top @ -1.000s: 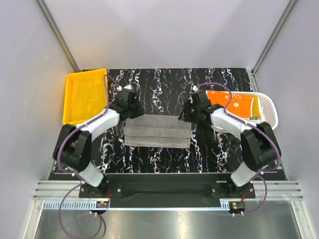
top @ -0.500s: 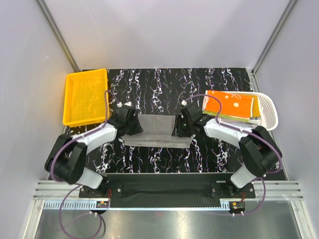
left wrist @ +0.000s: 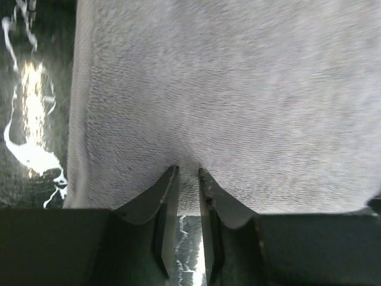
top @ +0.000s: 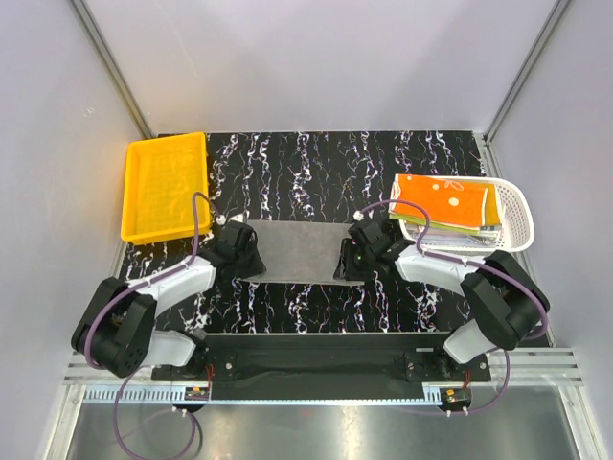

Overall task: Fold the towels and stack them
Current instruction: Fold the towel, then neatly place the folded towel into the bin

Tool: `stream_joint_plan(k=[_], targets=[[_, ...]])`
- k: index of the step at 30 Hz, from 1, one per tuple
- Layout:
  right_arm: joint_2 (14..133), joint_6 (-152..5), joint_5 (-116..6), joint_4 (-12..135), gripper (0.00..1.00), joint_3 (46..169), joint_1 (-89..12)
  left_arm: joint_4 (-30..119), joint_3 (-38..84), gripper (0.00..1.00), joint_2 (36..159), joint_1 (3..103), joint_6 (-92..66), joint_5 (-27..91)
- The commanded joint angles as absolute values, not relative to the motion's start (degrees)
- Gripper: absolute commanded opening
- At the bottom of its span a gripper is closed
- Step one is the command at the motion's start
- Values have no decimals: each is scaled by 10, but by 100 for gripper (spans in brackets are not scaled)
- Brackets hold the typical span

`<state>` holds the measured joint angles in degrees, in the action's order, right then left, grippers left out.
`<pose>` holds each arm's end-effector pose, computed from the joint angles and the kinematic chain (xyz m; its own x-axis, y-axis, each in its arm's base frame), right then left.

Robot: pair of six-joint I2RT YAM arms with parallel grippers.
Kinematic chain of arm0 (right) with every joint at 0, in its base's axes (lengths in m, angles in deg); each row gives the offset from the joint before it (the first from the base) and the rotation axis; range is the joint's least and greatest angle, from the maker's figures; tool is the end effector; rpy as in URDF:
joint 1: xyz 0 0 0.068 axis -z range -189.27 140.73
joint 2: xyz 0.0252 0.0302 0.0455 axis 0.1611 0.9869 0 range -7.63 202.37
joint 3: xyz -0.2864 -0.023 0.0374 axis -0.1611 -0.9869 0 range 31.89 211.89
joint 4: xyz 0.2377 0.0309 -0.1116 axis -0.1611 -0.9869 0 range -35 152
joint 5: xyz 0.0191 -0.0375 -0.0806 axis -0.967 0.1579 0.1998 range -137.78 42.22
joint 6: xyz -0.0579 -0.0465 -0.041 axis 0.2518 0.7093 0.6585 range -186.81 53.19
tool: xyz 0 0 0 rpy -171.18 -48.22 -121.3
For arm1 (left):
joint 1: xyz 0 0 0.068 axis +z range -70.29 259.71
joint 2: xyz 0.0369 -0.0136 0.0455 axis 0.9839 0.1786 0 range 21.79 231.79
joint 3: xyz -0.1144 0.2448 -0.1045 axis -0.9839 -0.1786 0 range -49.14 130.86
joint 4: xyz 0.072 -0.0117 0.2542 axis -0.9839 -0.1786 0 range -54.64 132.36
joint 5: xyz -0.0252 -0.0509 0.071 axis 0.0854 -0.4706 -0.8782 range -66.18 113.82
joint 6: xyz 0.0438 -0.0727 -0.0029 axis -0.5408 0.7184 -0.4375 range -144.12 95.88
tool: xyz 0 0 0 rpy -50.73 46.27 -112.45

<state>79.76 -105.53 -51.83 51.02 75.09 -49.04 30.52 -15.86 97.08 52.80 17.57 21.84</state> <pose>0.2363 0.2034 0.1430 -0.9109 0.0538 -0.4092 -0.1273 0.9065 0.4025 0.2336 -0.1158 0.1442 -0.8264 -0.3259 -0.4591 -0.1546 0.9154 -0.3715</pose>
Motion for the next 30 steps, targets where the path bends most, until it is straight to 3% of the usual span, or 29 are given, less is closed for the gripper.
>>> stream_joint_plan(k=[1,9,14,25,30], targets=[[810,-1073,-510,543,45,732,-501,325,-170,24,980,526,193,204],[710,-1060,-447,457,51,764,-500,232,-93,26,931,519,158,157],[679,-1043,-367,389,62,792,-487,217,6,31,949,497,142,170],[738,-996,-451,475,85,806,-367,299,155,30,1171,364,166,235],[801,-1003,-468,518,86,819,-363,344,131,29,1238,326,189,256]])
